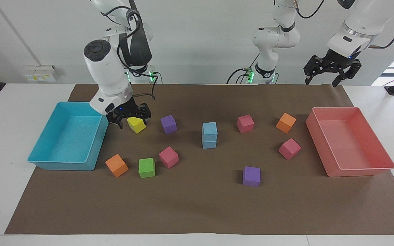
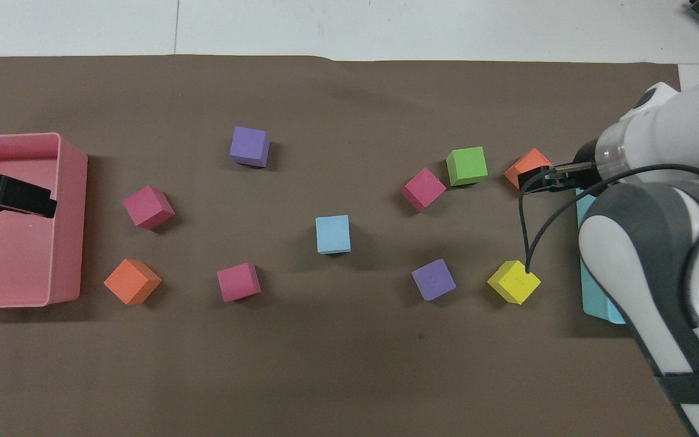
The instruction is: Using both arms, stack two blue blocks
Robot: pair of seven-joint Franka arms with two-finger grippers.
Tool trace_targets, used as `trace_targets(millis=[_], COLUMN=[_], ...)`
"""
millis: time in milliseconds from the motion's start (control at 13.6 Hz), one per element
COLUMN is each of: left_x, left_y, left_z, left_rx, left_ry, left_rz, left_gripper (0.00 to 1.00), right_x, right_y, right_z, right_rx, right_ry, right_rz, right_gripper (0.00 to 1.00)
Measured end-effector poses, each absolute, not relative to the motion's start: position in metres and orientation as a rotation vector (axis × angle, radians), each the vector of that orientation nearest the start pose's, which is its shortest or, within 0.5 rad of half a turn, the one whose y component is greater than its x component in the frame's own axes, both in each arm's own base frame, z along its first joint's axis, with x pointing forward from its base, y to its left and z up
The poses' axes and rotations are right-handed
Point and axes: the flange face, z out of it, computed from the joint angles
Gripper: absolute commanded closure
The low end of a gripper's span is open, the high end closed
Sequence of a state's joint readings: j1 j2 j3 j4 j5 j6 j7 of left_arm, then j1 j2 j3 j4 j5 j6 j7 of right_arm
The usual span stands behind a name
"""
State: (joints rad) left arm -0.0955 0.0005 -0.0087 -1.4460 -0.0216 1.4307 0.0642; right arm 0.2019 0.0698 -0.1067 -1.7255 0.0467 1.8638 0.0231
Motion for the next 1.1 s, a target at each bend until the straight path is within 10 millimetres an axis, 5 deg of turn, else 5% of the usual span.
trace_targets(millis=[220,513,1099], left_x=[0.537,0.537,0.537], left_y=[-0.059,-0.059,-0.059], left_z=[0.67,0.67,0.67], left_rx=[-3.151,-3.151,-3.151], left_ry=[0.27,0.27,0.27], left_rz=[0.026,0.026,0.026], left_gripper=[0.0,0.0,0.0], right_x=[0.581,0.575,0.543], right_y=[0.028,0.002,-0.026], right_z=[0.573,0.596,0.651], right_rx=[-3.099,-3.142,-3.177], right_ry=[-0.015,0.007,-0.021], right_rz=[-0.085,-0.059,-0.062], right_gripper=[0.0,0.0,0.0])
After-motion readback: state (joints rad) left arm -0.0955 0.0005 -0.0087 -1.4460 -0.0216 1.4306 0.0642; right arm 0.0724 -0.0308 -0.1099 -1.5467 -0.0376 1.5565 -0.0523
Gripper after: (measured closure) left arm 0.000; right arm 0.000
